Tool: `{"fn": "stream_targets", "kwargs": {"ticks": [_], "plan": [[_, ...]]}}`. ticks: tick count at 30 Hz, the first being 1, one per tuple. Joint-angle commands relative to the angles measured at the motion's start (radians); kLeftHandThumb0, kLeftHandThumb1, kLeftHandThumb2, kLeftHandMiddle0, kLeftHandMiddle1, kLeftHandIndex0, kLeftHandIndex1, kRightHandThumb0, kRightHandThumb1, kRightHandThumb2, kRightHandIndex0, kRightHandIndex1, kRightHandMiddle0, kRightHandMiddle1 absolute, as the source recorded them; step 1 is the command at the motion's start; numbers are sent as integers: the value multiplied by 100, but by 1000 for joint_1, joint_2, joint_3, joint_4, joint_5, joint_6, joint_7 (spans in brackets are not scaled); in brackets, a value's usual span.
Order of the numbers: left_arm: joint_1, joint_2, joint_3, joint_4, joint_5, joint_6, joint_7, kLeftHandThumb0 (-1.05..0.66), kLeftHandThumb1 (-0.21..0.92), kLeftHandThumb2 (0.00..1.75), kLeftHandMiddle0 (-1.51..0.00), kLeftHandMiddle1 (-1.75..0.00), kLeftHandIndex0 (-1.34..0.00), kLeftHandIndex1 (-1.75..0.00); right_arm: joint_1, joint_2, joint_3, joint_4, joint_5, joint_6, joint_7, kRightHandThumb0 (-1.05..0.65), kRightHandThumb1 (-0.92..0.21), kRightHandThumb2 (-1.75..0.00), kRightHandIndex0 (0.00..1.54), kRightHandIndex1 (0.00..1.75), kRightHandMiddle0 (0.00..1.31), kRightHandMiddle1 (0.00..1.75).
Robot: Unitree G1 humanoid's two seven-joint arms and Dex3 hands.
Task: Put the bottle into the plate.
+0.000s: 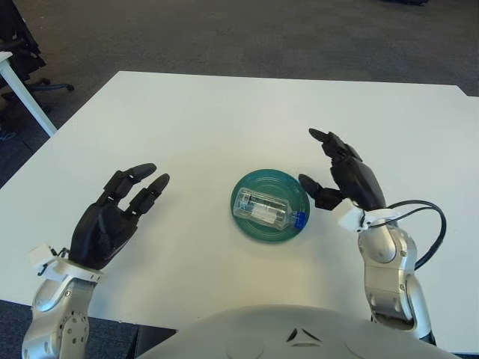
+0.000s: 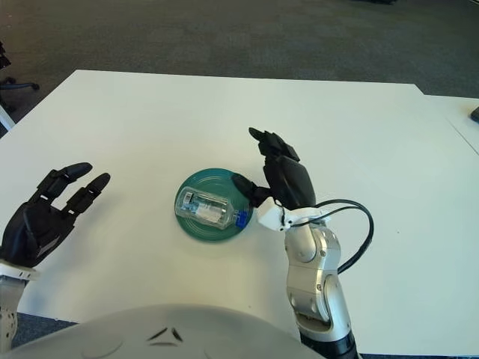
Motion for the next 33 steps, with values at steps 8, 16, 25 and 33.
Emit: {"fn": "stream_targets", "kwargs": {"ticks": [8,16,25,33], "plan": [[-20,-3,-4,25,16,-14,-2,-76,92,78,-36,-16,0,-97,63,194,-150,40,346,20,-93,-97,-92,-78,36,8,0,89],[-32,-2,-3,52,18,-23,-11,-76,92,78,-36,-16,0,-97,97,306,-290,167,663,-145,-198,-75,-92,-69,43,12,0,96],[-56,4,-2,96,21,-38,-23,-76,92,78,-36,-16,0,-97,163,264,-280,204,784,-291,-281,-71,-92,-72,43,13,0,108],[-75,5,1,124,26,-44,-32,-76,92,78,-36,-16,0,-97,225,249,-243,232,824,-357,-312,-70,-92,-72,45,15,0,105]]}}
